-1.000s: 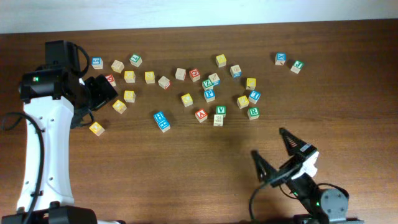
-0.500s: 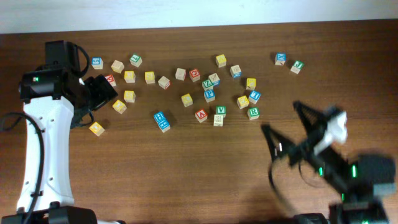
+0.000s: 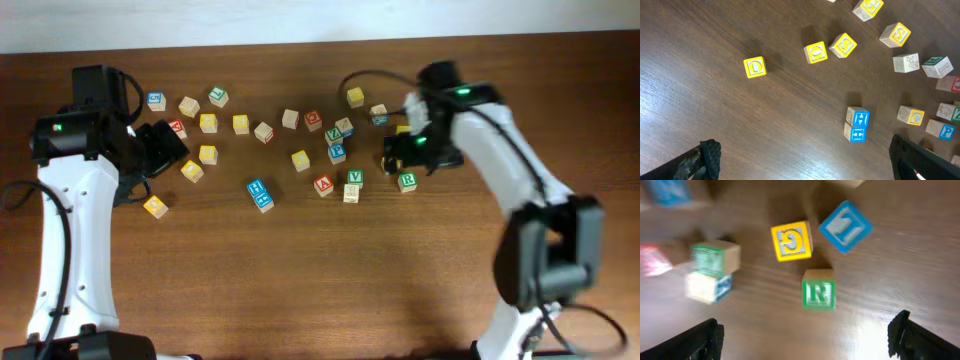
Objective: Spell out RSS
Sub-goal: 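Move the right gripper down onto the green-lettered R block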
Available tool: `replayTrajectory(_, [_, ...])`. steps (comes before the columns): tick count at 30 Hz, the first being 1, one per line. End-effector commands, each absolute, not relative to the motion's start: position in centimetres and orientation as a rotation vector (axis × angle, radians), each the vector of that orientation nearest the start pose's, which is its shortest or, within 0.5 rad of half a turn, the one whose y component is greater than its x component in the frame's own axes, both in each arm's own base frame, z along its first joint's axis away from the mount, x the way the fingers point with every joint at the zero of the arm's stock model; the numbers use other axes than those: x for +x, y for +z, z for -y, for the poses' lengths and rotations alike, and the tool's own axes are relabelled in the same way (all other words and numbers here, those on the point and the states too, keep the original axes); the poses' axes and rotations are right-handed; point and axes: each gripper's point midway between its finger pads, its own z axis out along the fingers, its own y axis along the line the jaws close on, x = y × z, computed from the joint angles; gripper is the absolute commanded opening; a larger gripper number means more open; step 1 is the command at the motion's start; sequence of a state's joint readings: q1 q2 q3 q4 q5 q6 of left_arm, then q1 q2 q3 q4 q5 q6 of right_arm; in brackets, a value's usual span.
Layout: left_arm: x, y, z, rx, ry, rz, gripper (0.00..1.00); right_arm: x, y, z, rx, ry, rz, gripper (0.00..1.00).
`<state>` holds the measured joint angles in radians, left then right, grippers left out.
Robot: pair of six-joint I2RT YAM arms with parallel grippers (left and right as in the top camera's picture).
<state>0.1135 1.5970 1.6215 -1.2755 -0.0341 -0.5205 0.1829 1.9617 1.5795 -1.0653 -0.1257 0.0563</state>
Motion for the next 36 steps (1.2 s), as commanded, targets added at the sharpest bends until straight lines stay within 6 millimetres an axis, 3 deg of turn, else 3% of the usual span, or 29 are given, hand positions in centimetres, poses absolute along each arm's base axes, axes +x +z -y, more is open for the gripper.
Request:
replayTrajectory(1, [34.5,21.4,-4.8,-0.893,-0.033,-2.661,0.99,39.4,3.8,-9.4,-0.279,-0.053,-3.069,1.00])
replayTrajectory(2, [34.5,21.4,-4.8,-0.893,-0.033,-2.661,0.99,39.4,3.1,-9.3,-0.264,-0.089,-3.079,1.00])
replayTrajectory(3, [34.5,21.4,-4.8,-0.893,-0.033,-2.661,0.99,39.5,1.9,-8.8,-0.221,-0.148,-3.098,0.92])
replayTrajectory(5, [34.5,21.4,-4.8,-0.893,-0.033,-2.661,0.99,39.3,0.9,-8.5,-0.210,-0.154,-3.124,0.84])
replayTrajectory(7, [34.5,21.4,-4.8,-0.893,-0.033,-2.661,0.99,38.9,0.6,-9.0,-0.268,-0.109,-3.135,0.79])
replayTrajectory(11, [34.5,21.4,-4.8,-0.893,-0.033,-2.661,0.99,38.8,0.6,-9.3,-0.266,-0.082,-3.140,0.50])
replayTrajectory(13, [34.5,21.4,-4.8,-0.893,-0.033,-2.662,0.99,38.8,0.6,-9.7,-0.266,-0.044,-3.141,0.49])
replayTrajectory(15, [34.5,21.4,-4.8,-0.893,-0.033,-2.661,0.99,38.8,0.6,-9.6,-0.266,-0.045,-3.144,0.41])
replayTrajectory(24, [34.5,21.4,-4.8,-0.893,-0.033,-2.661,0.99,38.3,1.0,-11.3,-0.223,0.107,-3.167,0.32])
replayTrajectory(27, [34.5,21.4,-4.8,-0.893,-0.033,-2.661,0.99,38.7,2.5,-11.4,-0.223,0.109,-3.156,0.32])
replayTrajectory(31, [34.5,21.4,-4.8,-0.893,-0.033,-2.661,0.99,38.5,6.4,-11.5,-0.223,0.134,-3.123,0.29])
replayTrajectory(36, [34.5,21.4,-4.8,-0.893,-0.033,-2.661,0.99,37.9,6.4,-11.6,-0.225,0.151,-3.145,0.33])
